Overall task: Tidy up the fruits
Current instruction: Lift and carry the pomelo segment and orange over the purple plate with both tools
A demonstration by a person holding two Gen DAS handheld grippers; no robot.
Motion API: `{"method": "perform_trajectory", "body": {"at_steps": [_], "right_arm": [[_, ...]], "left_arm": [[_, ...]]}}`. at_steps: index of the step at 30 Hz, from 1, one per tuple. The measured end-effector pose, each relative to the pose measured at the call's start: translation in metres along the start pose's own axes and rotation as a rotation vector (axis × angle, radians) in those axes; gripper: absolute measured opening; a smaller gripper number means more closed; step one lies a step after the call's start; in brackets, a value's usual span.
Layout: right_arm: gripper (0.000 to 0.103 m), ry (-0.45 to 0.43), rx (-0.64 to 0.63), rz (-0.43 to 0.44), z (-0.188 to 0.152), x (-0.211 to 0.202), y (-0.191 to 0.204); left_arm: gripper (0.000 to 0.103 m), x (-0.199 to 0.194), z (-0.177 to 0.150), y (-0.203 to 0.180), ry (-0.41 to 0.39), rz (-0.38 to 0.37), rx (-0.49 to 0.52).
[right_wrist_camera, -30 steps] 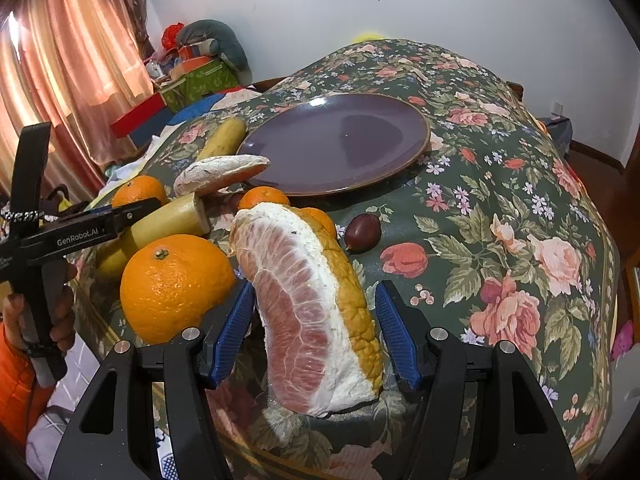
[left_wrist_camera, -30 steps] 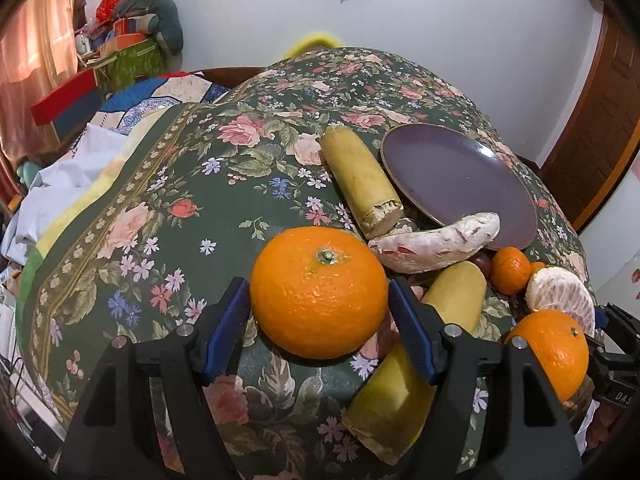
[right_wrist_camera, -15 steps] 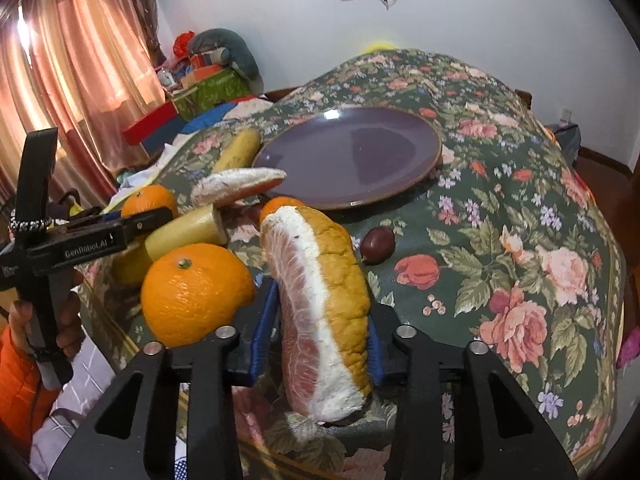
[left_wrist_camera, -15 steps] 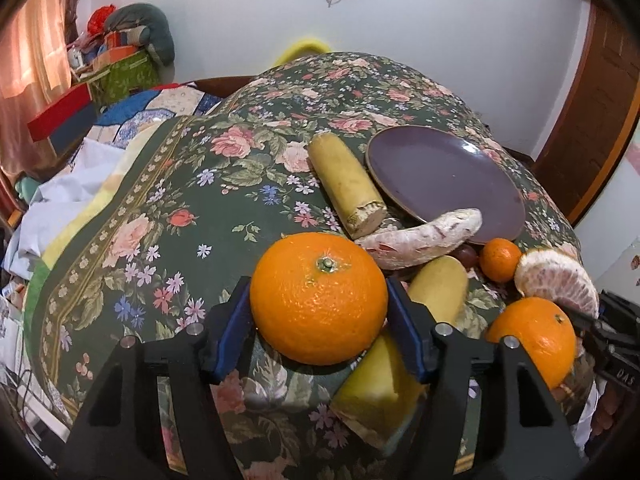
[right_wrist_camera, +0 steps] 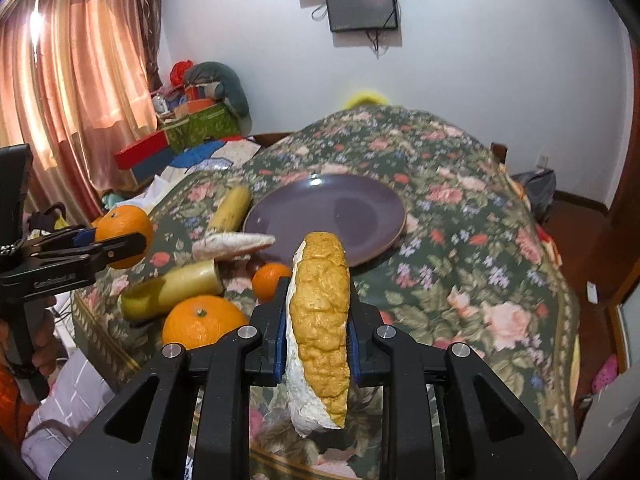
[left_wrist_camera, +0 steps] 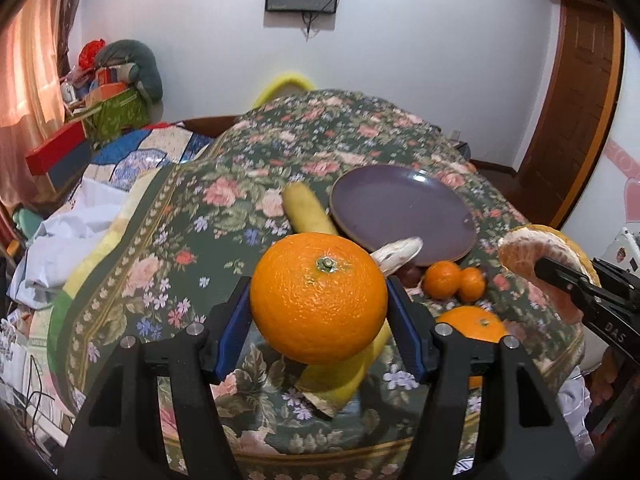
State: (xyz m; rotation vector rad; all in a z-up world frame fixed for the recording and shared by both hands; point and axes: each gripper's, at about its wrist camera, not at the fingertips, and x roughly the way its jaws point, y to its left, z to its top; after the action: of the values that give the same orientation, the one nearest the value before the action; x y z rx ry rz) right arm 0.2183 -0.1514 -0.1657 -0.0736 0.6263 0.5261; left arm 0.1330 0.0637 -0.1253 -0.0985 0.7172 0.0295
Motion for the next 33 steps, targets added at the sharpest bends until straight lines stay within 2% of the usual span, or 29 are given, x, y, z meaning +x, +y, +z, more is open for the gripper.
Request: {"method": "perform_trajectory", "body": {"at_steps": [11,19,25,33], "right_arm": [[0.021,-0.091,-0.024,-0.05,0.029,-0.012,-0.008],[0.021,-0.125,-0.016,-0.062,0.051,0.001,-0.021],[0.021,-0.128,-0.015,-0.072,0.062,0.015,-0.027],[0.021,-0.094,-0.006,-0.058,0.071,0.042,-0.035]], "left_arm": [[0.064,-0.015,0.03,-0.02,-0.081,-0.037,0.048],[0.064,-0.007,0.057,-0.028,-0.13,-0.043,0.078],[0.064,0.015,0.077,-0.029,-0.117,-0.059,0.079],[0.064,0.056,0.087,-0.03,-0.056,-0.09,0.067]]}}
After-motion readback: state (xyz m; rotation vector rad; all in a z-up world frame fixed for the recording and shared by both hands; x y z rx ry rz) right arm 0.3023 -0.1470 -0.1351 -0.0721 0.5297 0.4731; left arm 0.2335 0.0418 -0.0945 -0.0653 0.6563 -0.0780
